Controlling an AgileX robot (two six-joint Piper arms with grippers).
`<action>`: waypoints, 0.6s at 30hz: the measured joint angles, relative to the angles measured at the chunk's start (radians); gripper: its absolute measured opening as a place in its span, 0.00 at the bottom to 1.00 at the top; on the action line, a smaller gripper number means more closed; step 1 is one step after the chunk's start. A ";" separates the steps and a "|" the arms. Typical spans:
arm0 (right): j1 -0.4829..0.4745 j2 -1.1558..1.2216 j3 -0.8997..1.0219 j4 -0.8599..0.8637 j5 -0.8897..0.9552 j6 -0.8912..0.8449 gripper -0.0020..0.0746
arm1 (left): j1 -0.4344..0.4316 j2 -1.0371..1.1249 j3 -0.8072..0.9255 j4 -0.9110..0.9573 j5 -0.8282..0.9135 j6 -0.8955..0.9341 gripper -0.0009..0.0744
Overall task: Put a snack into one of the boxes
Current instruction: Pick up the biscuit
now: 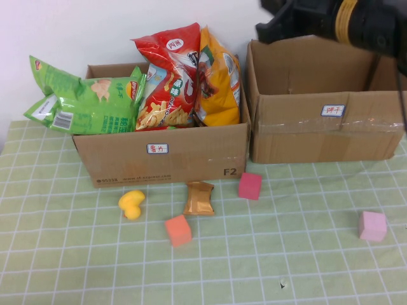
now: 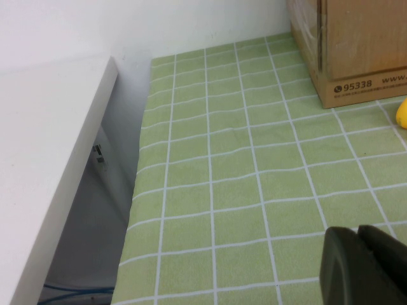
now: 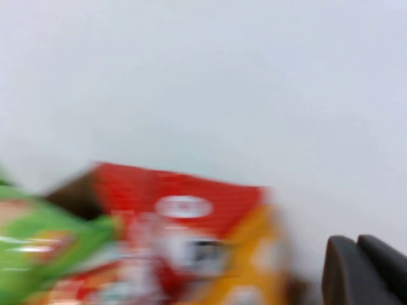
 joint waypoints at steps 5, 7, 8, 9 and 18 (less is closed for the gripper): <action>-0.002 0.000 0.000 0.014 0.247 -0.228 0.04 | 0.000 0.000 0.000 0.000 0.000 0.000 0.01; -0.002 0.000 0.000 0.024 0.368 -0.297 0.04 | 0.000 0.000 0.000 0.000 0.000 0.000 0.01; -0.002 0.000 0.000 0.046 0.435 -0.340 0.04 | 0.000 0.000 0.000 0.000 0.000 0.000 0.01; -0.002 0.000 0.000 0.085 0.507 -0.393 0.04 | 0.000 0.000 0.000 0.000 0.000 0.000 0.01; -0.004 0.000 0.000 0.945 1.028 -1.068 0.04 | 0.000 0.000 0.000 0.000 0.000 0.000 0.01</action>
